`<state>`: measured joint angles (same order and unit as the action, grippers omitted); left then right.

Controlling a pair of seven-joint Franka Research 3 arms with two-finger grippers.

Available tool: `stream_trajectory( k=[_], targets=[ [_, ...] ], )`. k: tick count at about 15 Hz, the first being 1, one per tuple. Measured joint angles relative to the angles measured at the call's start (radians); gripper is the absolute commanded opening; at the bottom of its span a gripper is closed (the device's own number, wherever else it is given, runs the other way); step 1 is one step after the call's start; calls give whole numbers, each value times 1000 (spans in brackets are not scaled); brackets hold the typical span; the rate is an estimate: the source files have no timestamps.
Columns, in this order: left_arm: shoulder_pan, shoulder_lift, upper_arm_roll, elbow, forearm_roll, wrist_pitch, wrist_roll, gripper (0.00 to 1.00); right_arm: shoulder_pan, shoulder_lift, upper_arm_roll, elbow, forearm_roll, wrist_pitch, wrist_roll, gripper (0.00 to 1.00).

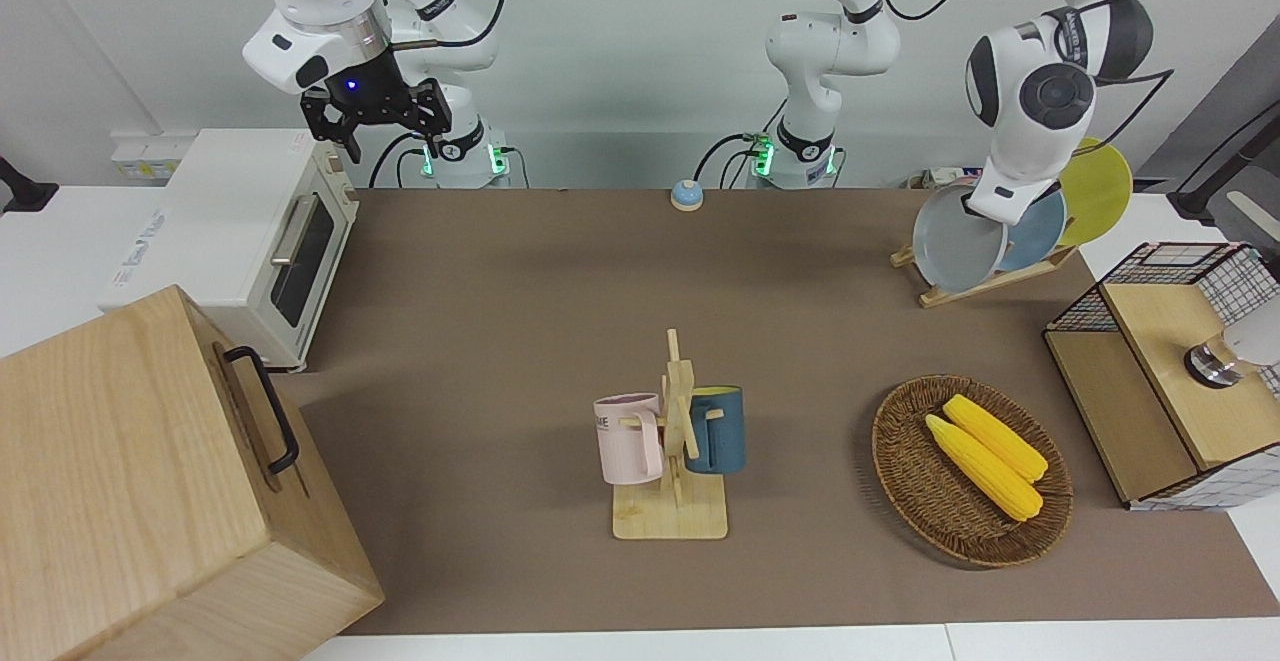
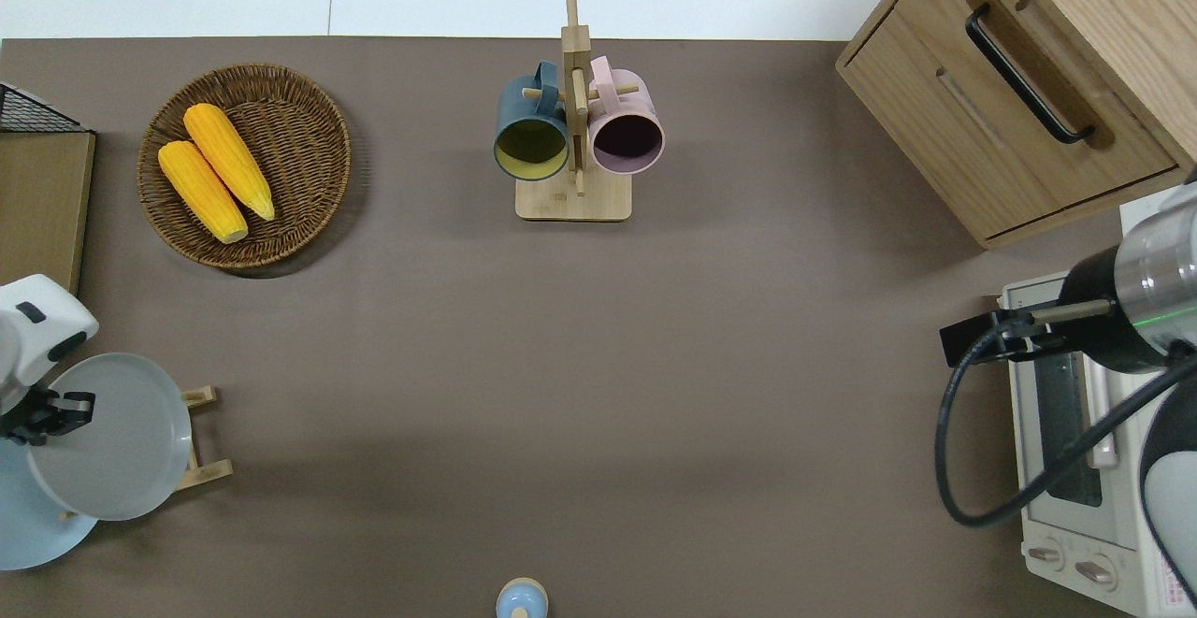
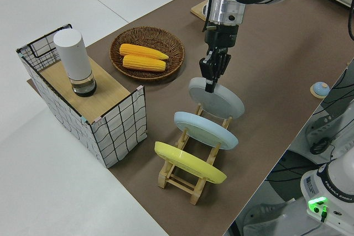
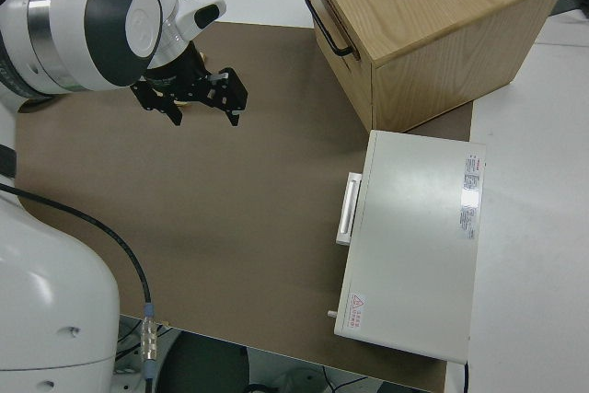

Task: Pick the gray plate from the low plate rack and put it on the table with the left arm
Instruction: 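Lift the gray plate out of the rack with the left gripper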

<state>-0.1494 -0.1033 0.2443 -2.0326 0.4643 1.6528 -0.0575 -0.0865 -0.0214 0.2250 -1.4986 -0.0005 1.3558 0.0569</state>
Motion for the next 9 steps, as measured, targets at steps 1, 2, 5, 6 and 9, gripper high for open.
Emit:
stream_trajectory(
  k=[1,2,5,6,9],
  targets=[
    [-1,-5,-4,30,-3,-18,1,0,0,0,0,0,0,0,0,987],
    [-2,-10,-9,54,-4,-33,1,0,0,0,0,0,0,0,0,987],
    [-4,-21,-32,119,-12,-98,1,0,0,0,0,0,0,0,0,990],
    [-4,-21,-37,129,-38,-108,1,0,0,0,0,0,0,0,0,990],
    [-5,-19,-47,134,-248,-118,-1,0,0,0,0,0,0,0,0,987]
  ],
)
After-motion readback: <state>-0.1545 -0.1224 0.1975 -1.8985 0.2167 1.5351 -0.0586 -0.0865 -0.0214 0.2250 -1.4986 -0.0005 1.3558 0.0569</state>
